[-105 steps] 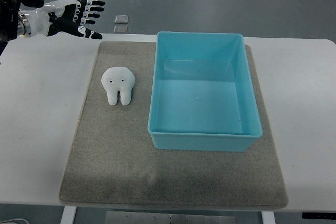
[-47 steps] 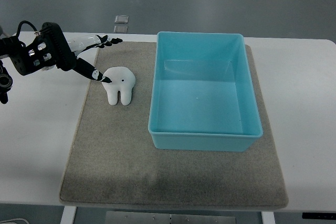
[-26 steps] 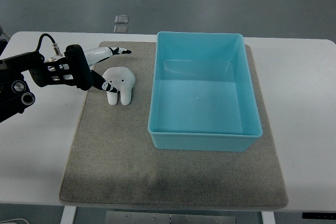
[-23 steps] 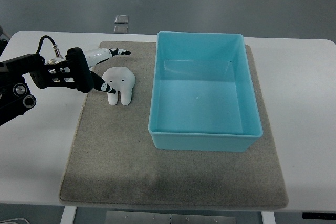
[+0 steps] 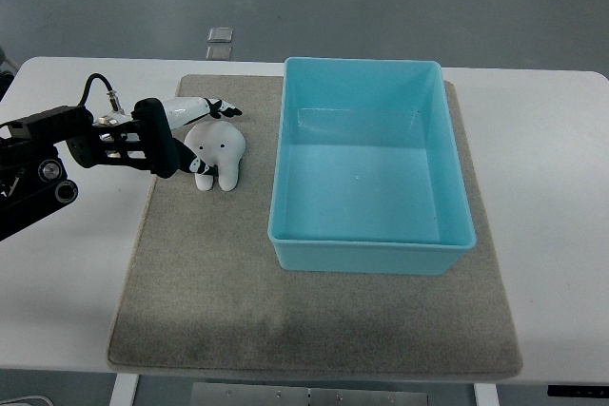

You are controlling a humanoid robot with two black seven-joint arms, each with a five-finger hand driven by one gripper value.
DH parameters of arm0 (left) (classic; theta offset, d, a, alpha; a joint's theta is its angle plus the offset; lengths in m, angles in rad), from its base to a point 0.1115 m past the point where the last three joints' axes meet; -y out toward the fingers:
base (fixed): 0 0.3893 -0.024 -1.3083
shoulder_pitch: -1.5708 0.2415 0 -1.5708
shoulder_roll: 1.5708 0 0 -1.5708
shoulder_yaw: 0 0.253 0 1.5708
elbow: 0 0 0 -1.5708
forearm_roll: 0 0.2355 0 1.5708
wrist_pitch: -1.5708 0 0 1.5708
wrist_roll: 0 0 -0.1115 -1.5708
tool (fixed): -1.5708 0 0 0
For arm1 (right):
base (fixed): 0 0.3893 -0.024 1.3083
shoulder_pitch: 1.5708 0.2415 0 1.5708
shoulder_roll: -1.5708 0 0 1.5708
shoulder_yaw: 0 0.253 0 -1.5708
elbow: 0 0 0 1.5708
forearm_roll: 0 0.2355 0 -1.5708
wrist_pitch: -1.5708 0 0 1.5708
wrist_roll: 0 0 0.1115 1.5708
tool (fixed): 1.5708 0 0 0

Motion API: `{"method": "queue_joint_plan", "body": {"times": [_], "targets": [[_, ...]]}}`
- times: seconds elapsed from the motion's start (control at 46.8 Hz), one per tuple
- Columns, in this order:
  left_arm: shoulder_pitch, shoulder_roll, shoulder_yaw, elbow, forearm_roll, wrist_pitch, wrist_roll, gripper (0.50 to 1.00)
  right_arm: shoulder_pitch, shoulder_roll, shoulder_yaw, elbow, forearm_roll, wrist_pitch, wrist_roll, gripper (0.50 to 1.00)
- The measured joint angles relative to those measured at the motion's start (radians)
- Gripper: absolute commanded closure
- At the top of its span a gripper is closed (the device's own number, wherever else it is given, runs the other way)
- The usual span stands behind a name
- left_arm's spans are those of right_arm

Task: Place white toy into blue box with left hand
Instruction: 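Close the left hand fingers around the white tooth toy, then lift the white tooth toy up off the mat with the left hand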

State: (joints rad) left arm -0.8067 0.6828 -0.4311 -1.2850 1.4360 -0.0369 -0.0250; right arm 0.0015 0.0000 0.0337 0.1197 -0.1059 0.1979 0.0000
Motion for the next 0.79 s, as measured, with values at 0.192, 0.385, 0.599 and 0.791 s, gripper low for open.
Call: {"method": "queue_joint_plan", "body": {"times": [0.192,0.385,0.599,0.791], "targets": [[0.001,0.0,0.002,0.017,0.0,-0.008,0.003,0.711,0.0,0.0,0.0,0.0,0.0,0.0,0.0,0.564],[0.0,0.0,0.002,0.018,-0.002,-0.011,0.005,0.846,0.0,0.0,0.0,0.0,0.0,0.0,0.0,0.564],[-0.001,0.0,0.003,0.018,-0.001,-0.013,0.005,0.956,0.0,0.0,0.0,0.0,0.0,0.0,0.0,0.564],[-0.014,0.0,0.004,0.019,-0.002,-0.059,0.005,1.0,0.0,0.0,0.0,0.0,0.0,0.0,0.0,0.564]]}}
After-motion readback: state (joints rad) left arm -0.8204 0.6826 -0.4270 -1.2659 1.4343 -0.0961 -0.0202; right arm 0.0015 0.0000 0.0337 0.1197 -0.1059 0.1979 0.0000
